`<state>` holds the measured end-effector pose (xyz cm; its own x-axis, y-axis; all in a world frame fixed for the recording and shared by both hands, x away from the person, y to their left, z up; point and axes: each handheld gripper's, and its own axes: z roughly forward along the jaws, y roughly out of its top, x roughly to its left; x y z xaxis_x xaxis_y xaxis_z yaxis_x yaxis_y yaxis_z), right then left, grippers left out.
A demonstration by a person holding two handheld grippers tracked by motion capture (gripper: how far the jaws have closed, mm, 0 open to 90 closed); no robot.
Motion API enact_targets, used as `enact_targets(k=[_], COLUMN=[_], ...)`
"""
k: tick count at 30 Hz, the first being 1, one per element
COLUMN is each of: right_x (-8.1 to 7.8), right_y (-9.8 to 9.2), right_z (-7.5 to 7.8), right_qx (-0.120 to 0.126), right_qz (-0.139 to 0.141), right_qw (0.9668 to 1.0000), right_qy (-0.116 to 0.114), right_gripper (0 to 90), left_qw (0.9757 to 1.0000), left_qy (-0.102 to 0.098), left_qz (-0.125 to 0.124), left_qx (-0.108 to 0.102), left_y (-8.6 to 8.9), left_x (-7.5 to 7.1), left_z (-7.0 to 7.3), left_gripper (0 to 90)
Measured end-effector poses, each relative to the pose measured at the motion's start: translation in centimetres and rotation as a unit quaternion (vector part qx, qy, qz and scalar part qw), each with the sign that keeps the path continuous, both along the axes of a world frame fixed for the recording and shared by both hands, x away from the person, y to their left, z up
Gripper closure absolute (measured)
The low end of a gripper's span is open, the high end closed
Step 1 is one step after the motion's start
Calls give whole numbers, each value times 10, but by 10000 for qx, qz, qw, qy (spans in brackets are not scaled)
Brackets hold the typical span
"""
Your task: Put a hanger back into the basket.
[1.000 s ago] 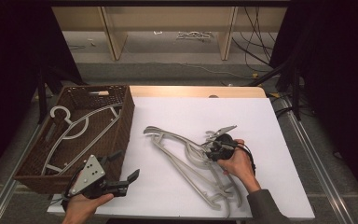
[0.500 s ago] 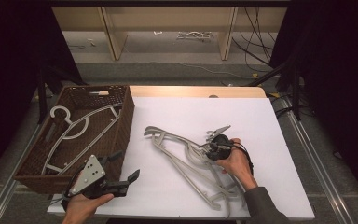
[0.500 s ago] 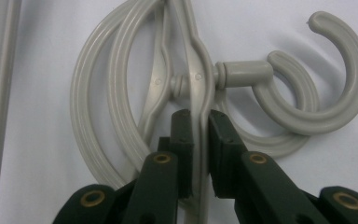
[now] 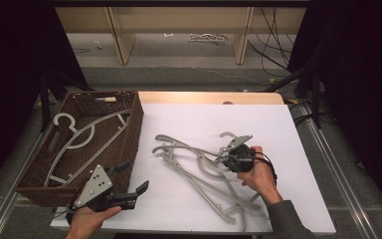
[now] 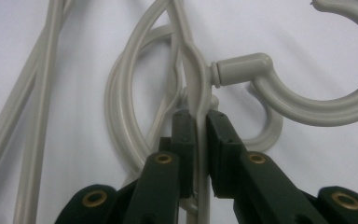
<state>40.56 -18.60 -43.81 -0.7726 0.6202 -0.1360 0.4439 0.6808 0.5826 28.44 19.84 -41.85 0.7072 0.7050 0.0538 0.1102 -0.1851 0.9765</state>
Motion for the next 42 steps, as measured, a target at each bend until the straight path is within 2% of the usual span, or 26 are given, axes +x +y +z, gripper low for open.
enact_targets(k=[2, 3, 4, 7, 9, 10, 12, 16, 17, 18, 20, 21, 23, 25, 27, 28, 29, 34, 39, 42], right_x=[-3, -3, -5, -7, -11, -12, -14, -19, -20, -21, -24, -26, -29, -33, -38, -40, -44, -53, -60, -62], right_y=[0, -1, -1, -2, -2, -2, -2, -1, -1, -1, 0, 0, 1, 0, 0, -2, -1, -1, 0, 2], right_z=[4, 6, 8, 11, 15, 17, 22, 30, 32, 33, 35, 37, 38, 41, 43, 46, 47, 52, 57, 59], right_qx=[8, -9, 7, 20, 72, 91, 93, 76, 76, 72, 63, 32, 4, -37, -37, -107, -99, -88, -41, -28], right_qz=[67, 115, 91, 132, 115, 101, 96, 191, 213, 244, 302, 352, 347, 424, 414, 509, 480, 604, 668, 760], right_qw=[10000, 9999, 10000, 9997, 9998, 9997, 9995, 9989, 9990, 9985, 9981, 9982, 9976, 9976, 9969, 9966, 9969, 9958, 9950, 9942], right_qy=[-49, 5, 7, -187, -151, -214, -278, -419, -394, -488, -541, -477, -607, -539, -667, -640, -618, -685, -746, -760], right_gripper=[827, 827, 827, 828, 828, 828, 828, 829, 828, 828, 828, 829, 829, 829, 829, 829, 829, 830, 830, 830], left_qw=[10000, 10000, 10000, 10000, 9999, 10000, 9997, 9996, 9994, 9995, 9992, 9988, 9982, 9976, 9969, 9965, 9959, 9939, 9926, 9899], left_qy=[1, -2, -8, 15, 82, 76, 113, 167, 167, 172, 190, 216, 280, 298, 324, 360, 369, 536, 562, 658], left_qz=[5, 1, -23, 37, 65, 27, 63, 30, 33, 21, -2, 8, -29, -103, -173, -205, -242, -355, -489, -698], left_qx=[70, 70, 1, 29, -10, -25, 214, 244, 287, 282, 356, 429, 537, 615, 700, 730, 795, 899, 963, 1048], left_y=[0, 0, -1, 0, -2, -4, -7, -15, -17, -20, -28, -31, -41, -52, -63, -69, -74, -97, -115, -124], left_x=[0, 0, 1, 2, 2, 3, 4, 8, 9, 11, 16, 18, 25, 31, 38, 41, 45, 57, 67, 70], left_z=[0, 1, 1, 3, 4, 4, 4, 6, 7, 9, 12, 14, 17, 20, 21, 21, 22, 23, 26, 27], left_gripper=[178, 179, 180, 186, 187, 187, 187, 193, 195, 199, 205, 211, 237, 238, 241, 245, 249, 251, 265, 280])
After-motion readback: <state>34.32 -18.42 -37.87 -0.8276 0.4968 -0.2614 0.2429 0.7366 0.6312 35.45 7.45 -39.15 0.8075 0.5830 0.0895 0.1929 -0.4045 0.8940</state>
